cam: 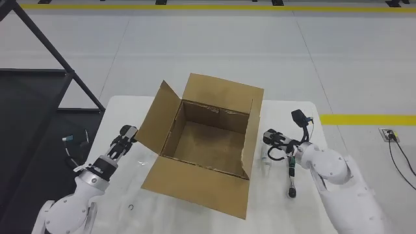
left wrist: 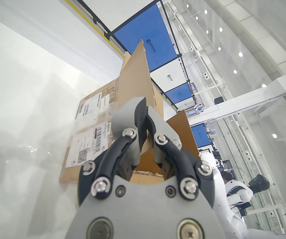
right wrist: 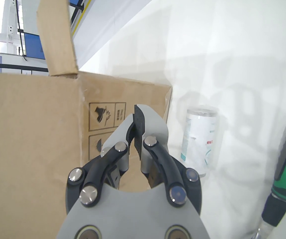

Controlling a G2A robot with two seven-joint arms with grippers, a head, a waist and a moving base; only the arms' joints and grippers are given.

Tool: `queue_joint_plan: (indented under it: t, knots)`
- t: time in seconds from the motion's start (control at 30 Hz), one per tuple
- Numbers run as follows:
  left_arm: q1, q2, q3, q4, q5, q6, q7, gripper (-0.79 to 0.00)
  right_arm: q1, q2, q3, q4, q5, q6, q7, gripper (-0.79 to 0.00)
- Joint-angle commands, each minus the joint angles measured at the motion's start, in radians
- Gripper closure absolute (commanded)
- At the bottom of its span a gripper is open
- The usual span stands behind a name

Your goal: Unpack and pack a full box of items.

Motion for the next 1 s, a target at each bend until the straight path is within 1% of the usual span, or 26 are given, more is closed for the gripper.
queue_joint_plan:
  t: [0.0,0.17,0.4,0.7,0.97]
  knots:
    - [0.008,0.001,-0.008,-0.007,-0.005,-0.004,0.006,0.000,0.035,-0.008,-0.024,0.064,0.024,-0.009,-0.032,0.000]
    - [0.028,0.002,-0.035,-0.020,-0.019,-0.010,0.027,0.000,0.109,-0.026,-0.072,0.197,0.082,-0.077,-0.065,0.000]
    - [0.047,0.005,-0.081,-0.028,-0.044,-0.014,0.054,0.000,0.195,-0.045,-0.118,0.340,0.146,-0.179,-0.049,0.000]
    - [0.071,0.008,-0.136,-0.030,-0.090,-0.028,0.069,0.000,0.280,-0.067,-0.166,0.464,0.195,-0.280,-0.024,0.000]
    - [0.086,0.011,-0.162,-0.035,-0.113,-0.039,0.065,0.000,0.331,-0.085,-0.204,0.548,0.220,-0.335,-0.006,0.000]
